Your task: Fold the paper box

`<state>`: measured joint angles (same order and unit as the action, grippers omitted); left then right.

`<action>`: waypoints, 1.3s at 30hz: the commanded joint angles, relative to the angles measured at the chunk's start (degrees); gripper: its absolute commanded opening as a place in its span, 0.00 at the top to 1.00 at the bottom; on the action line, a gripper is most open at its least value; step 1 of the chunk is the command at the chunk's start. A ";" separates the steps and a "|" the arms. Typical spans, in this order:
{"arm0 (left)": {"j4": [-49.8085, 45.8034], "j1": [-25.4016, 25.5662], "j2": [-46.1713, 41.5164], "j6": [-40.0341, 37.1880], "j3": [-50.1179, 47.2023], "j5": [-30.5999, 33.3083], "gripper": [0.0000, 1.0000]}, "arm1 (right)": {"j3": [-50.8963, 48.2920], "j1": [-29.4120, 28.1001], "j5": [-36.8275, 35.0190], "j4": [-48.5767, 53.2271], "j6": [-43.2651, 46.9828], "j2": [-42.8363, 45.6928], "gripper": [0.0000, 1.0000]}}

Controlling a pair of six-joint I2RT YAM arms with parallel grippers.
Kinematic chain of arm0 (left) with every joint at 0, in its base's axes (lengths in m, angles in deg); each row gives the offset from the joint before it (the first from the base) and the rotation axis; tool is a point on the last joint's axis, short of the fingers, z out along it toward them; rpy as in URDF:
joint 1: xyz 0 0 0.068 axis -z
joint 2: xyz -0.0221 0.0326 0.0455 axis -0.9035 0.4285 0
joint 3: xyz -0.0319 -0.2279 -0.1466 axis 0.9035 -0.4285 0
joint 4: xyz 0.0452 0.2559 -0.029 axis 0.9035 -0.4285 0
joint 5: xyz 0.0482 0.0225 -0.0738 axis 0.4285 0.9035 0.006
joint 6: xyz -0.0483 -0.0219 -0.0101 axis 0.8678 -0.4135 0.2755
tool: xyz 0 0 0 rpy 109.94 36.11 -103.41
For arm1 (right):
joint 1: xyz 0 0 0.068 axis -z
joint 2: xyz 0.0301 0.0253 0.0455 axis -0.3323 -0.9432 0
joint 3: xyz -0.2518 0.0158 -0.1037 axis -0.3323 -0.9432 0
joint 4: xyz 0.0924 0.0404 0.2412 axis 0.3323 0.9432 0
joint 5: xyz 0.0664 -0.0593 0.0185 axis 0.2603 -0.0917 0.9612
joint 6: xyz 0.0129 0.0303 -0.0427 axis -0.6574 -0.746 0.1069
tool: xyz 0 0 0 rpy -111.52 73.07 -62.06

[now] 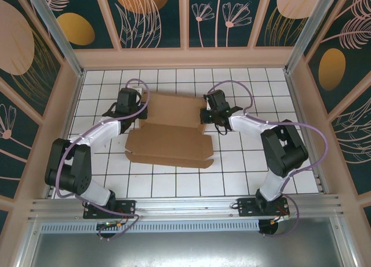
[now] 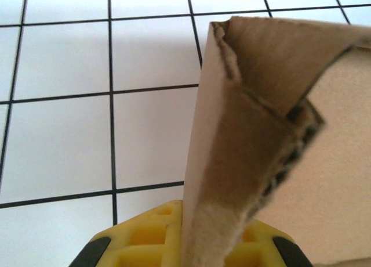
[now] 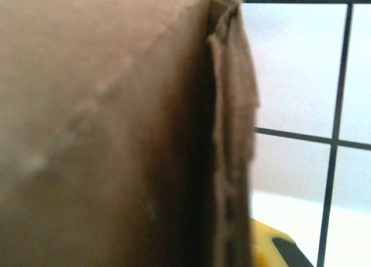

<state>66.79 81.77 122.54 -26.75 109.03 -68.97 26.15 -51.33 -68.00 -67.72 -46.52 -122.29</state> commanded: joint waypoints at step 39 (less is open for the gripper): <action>37.13 5.14 -11.91 9.14 -23.67 5.10 0.47 | -10.83 -9.19 -33.58 -22.08 0.07 8.36 1.00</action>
<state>97.34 87.08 113.58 -18.86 86.67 -62.78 16.29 -60.38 -95.34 -81.93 -47.33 -114.47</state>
